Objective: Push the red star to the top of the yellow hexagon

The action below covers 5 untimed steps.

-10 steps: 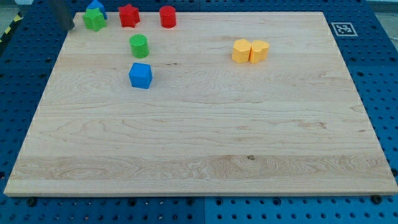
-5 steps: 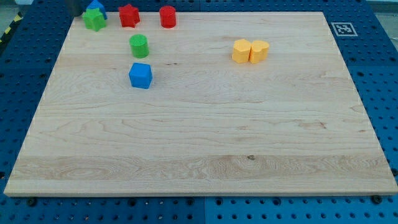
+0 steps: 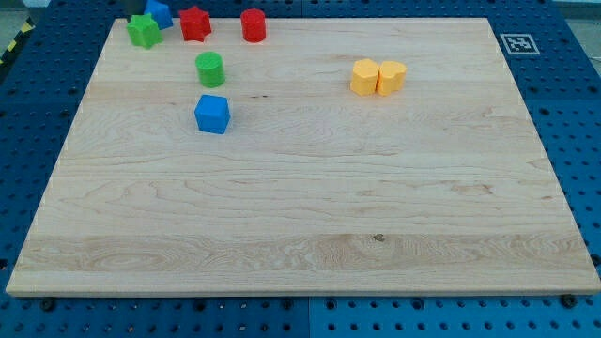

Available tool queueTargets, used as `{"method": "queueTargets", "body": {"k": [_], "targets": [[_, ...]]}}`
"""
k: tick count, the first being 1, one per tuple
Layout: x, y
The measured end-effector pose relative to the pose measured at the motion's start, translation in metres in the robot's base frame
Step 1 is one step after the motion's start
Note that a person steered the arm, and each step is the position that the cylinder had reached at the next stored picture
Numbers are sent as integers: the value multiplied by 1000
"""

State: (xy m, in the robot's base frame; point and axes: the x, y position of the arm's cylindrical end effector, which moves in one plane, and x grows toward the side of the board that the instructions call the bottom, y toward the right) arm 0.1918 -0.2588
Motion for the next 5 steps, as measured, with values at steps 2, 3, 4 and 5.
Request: {"method": "queueTargets", "body": {"k": [2, 3, 4, 5], "targets": [[0, 18], [0, 31], [0, 49], [0, 63]]}}
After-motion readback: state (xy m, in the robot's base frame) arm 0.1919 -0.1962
